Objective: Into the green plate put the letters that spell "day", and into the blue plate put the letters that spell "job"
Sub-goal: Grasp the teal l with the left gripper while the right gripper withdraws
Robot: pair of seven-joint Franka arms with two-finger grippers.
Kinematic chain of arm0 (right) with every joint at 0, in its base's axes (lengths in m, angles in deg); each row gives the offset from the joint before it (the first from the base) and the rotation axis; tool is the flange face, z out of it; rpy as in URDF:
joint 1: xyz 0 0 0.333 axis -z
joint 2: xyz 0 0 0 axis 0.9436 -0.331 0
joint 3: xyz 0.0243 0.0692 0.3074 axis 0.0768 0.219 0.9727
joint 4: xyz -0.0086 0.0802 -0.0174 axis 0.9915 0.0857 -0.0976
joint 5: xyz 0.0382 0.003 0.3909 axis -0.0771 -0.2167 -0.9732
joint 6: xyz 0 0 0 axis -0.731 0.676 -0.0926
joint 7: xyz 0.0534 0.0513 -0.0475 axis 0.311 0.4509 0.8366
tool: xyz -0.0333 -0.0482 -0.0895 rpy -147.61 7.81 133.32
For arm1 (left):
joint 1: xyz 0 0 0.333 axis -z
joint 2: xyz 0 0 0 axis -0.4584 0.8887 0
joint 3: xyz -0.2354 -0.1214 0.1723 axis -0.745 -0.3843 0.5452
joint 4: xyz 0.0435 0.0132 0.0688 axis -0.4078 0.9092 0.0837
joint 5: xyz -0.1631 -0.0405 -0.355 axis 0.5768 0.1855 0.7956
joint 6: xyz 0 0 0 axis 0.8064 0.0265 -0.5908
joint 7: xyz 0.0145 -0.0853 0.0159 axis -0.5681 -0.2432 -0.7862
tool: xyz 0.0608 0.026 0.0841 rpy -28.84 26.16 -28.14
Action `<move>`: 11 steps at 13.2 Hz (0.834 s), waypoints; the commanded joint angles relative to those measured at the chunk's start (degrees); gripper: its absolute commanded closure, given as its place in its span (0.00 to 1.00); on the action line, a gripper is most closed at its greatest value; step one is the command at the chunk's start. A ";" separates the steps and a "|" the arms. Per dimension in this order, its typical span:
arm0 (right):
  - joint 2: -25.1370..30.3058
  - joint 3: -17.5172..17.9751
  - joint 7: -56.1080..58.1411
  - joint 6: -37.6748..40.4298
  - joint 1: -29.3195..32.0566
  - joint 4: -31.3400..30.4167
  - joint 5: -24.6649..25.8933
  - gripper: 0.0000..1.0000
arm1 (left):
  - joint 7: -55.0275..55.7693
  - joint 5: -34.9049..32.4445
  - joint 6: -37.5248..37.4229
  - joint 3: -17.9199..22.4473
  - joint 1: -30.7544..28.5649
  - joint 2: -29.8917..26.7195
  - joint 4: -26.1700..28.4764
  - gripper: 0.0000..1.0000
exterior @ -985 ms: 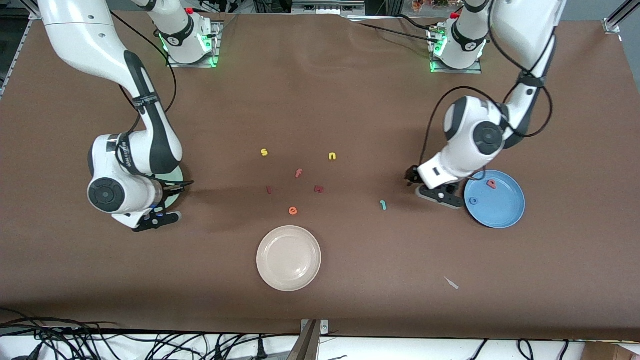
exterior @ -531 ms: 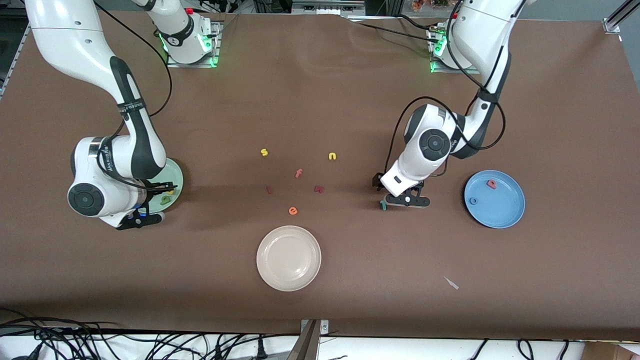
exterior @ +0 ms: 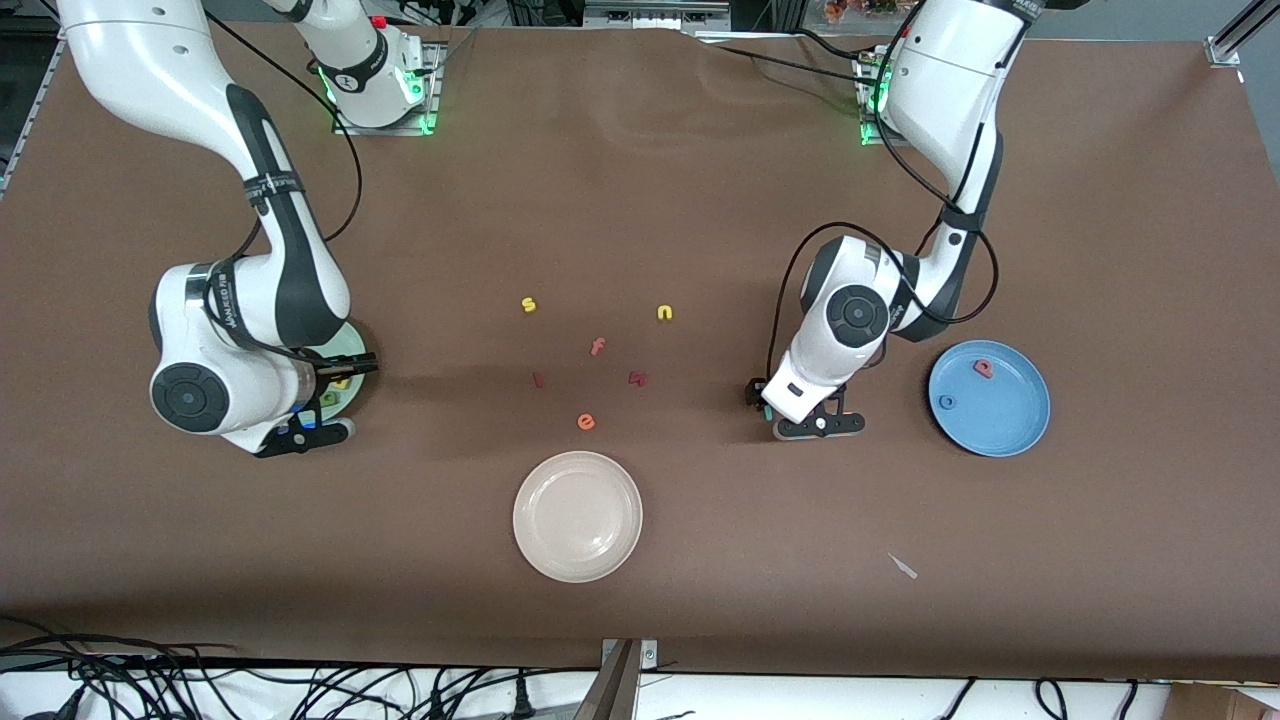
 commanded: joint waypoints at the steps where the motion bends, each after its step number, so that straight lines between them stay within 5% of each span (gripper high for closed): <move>1: 2.05 2.00 -4.03 4.06 -0.12 1.02 -0.32 0.00 | 2.19 -0.08 2.25 1.43 2.56 2.65 -2.01 0.15; 4: 4.17 2.09 -3.95 6.87 -0.30 1.11 -0.14 0.00 | 1.48 -0.52 2.26 1.43 2.74 3.01 -2.01 0.39; 7: 7.67 2.00 -4.30 10.73 -1.44 1.20 -0.31 0.00 | 0.61 -0.70 2.26 1.52 2.83 3.36 -2.01 1.00; 11: 15.14 2.00 -3.69 11.28 -3.46 -0.38 -0.05 0.00 | -2.82 -0.79 1.38 2.48 2.57 1.79 -1.83 1.00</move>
